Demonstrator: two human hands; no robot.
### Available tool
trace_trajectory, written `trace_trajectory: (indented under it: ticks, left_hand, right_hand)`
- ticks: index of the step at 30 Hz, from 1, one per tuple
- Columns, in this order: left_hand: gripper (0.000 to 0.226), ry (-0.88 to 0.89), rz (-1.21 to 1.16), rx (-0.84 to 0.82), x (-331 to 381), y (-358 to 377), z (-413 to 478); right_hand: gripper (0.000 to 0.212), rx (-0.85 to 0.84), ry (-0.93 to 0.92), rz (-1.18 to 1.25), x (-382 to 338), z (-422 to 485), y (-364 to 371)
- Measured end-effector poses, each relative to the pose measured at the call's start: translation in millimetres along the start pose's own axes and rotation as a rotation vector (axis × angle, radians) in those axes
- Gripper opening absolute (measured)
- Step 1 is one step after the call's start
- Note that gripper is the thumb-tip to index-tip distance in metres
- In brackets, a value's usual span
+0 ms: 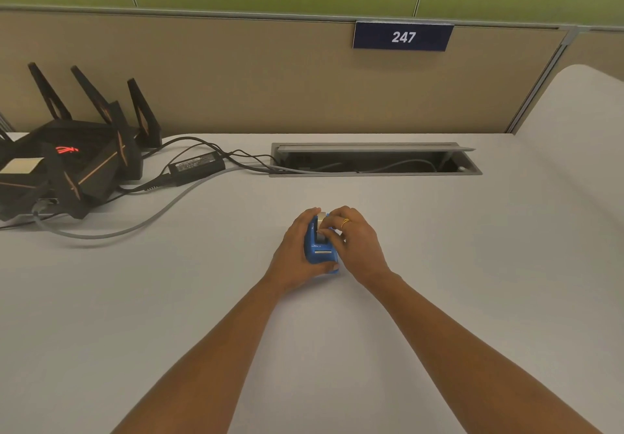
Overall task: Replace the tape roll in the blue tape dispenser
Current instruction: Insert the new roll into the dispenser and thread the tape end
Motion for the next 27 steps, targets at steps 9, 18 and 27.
trace_trajectory:
  ticks: [9,18,27]
  left_hand:
    - [0.091,-0.010,-0.012,-0.002,0.6,0.6,-0.1]
    - [0.088,-0.010,-0.010,0.007,0.7,0.0,-0.7]
    - [0.093,-0.032,-0.027,0.005,0.2,-0.6,-1.8]
  right_hand:
    - [0.019,-0.053,-0.062,-0.003,-4.7,1.2,-4.3]
    - [0.013,-0.019,-0.010,0.088,2.1,-0.1,-0.3]
    - [0.032,-0.007,0.105,0.317,18.0,7.9,0.2]
Point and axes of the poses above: each hand's wrist, its own z-axis towards the middle knuckle, its own y-axis out of the palm, x = y × z, the point moved 8 cm from there along z, towards the middle knuckle, and after that the axes turned 4 degrees about -z, right-handed, at the moved point
